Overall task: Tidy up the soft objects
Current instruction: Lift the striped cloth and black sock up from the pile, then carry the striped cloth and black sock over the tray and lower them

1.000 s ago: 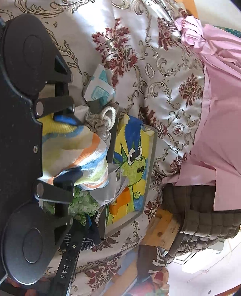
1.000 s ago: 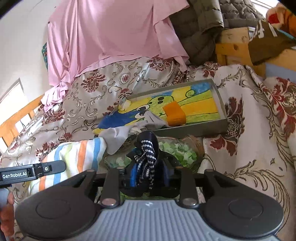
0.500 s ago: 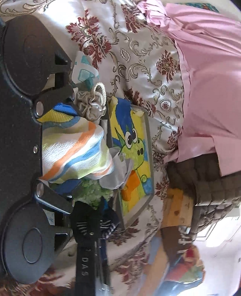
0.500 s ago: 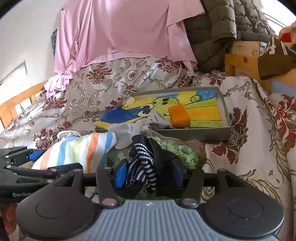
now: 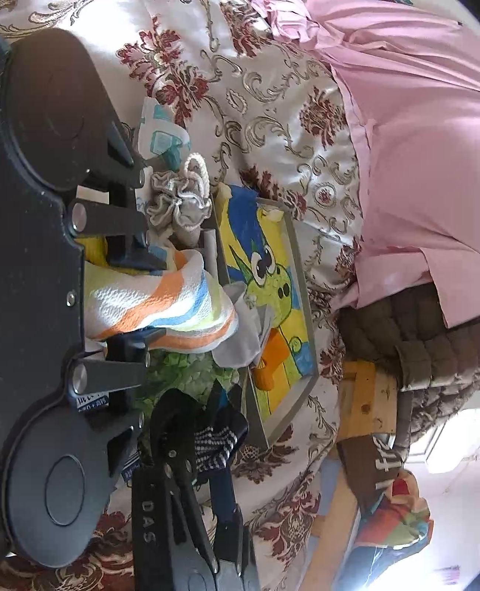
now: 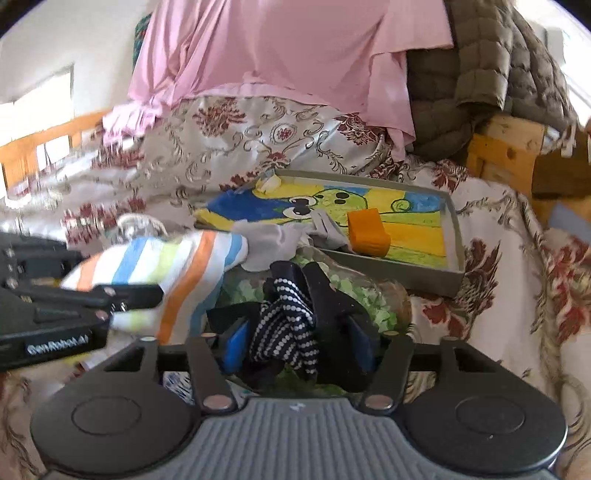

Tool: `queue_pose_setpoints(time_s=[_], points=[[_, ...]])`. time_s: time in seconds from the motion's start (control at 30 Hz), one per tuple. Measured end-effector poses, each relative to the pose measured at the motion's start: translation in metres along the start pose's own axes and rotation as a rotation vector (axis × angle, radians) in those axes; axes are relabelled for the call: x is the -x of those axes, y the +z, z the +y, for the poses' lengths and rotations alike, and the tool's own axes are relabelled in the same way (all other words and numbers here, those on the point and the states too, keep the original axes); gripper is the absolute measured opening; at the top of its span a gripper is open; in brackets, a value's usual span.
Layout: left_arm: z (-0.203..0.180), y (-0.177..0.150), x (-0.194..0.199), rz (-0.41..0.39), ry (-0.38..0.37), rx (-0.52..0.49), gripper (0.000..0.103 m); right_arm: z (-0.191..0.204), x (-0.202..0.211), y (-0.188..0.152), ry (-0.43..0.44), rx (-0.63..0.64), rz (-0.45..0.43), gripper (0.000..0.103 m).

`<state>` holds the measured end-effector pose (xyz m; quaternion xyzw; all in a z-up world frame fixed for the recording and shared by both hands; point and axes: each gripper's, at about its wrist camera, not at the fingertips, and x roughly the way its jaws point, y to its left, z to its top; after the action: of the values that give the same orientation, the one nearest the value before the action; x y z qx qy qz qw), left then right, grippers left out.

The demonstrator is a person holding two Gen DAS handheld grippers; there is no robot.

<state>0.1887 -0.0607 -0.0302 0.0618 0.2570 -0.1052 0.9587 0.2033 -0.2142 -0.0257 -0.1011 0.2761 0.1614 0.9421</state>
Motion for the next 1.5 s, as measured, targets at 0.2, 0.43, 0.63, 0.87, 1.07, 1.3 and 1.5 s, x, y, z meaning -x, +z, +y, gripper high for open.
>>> queue_pose_setpoints(time_s=[0.2,0.43,0.63,0.87,1.07,1.3,1.5], points=[[-0.009,-0.001,0.012,0.006,-0.044,-0.014,0.025,0.006,0.006,-0.001,-0.019,0.052,0.014,0.019],[-0.015,-0.003,0.035,0.002,-0.087,0.004,0.023,0.011,0.034,0.001,0.021,0.044,-0.035,0.012],[-0.012,0.005,0.060,-0.036,-0.092,0.061,0.023,0.002,0.064,0.008,0.016,-0.024,-0.133,0.012],[-0.008,0.033,0.072,-0.109,-0.094,0.108,0.023,-0.019,0.067,0.019,-0.030,-0.115,-0.255,0.012],[0.005,0.075,0.047,-0.160,-0.089,0.170,0.023,-0.052,0.031,0.044,-0.089,-0.222,-0.322,0.012],[0.027,0.125,-0.025,-0.171,-0.072,0.225,0.023,-0.097,-0.039,0.073,-0.131,-0.337,-0.337,0.012],[0.038,0.152,-0.097,-0.145,-0.062,0.240,0.023,-0.121,-0.088,0.070,-0.140,-0.404,-0.257,0.012]])
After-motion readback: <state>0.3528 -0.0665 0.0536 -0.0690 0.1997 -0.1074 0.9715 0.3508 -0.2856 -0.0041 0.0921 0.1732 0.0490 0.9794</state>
